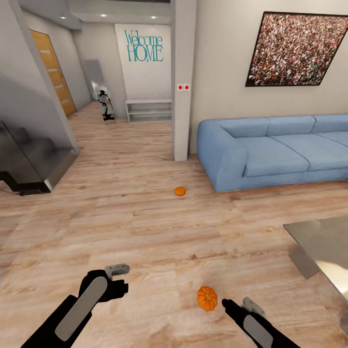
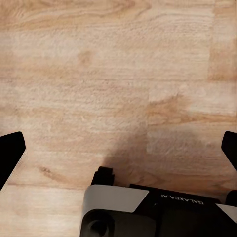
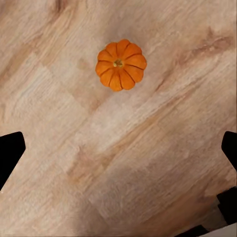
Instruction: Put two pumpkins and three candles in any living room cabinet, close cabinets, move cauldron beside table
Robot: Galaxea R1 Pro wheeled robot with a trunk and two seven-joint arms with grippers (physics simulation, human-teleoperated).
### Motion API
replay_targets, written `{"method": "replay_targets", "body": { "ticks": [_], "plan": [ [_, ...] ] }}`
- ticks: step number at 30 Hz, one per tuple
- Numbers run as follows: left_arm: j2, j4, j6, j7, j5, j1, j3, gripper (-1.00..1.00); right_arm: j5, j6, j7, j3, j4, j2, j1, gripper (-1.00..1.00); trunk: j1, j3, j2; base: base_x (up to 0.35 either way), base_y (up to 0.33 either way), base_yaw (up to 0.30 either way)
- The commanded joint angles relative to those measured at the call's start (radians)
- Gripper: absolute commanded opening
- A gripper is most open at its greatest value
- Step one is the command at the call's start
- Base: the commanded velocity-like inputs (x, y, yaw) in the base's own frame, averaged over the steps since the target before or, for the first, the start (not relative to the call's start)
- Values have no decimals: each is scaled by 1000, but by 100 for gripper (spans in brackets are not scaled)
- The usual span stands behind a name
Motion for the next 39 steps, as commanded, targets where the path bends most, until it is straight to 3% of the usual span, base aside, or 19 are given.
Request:
{"method": "replay_targets", "body": {
  "ticks": [1, 6, 12, 24, 30, 39],
  "plan": [
    [1, -1, 1, 10, 9, -1, 0, 100, 11, 13, -9, 6, -5, 0, -13, 100, 1, -1, -1, 275, 61, 0],
    [1, 2, 0, 9, 9, -1, 6, 100, 49, 38, -7, 6, -8, 1, -48, 100, 1, -1, -1, 268, 19, 0],
    [2, 2, 0, 9, 9, -2, 8, 100, 52, 125, -11, 3, -9, 1, -78, 100, 1, -1, -1, 262, 2, 0],
    [1, 3, 0, 9, 10, -1, 7, 100, 48, 211, -15, -6, -6, -5, -89, 100, 1, -1, -1, 172, 0, 0],
    [2, 0, 0, -14, 10, -1, 8, 100, 47, 221, -65, -6, -6, -4, -89, 100, 1, -1, -1, 131, 11, 0],
    [1, -11, -1, -39, 10, -1, 9, 100, 45, 221, -80, -8, -4, -6, -89, 100, 1, -1, -1, 23, 2, 0]
  ]
}}
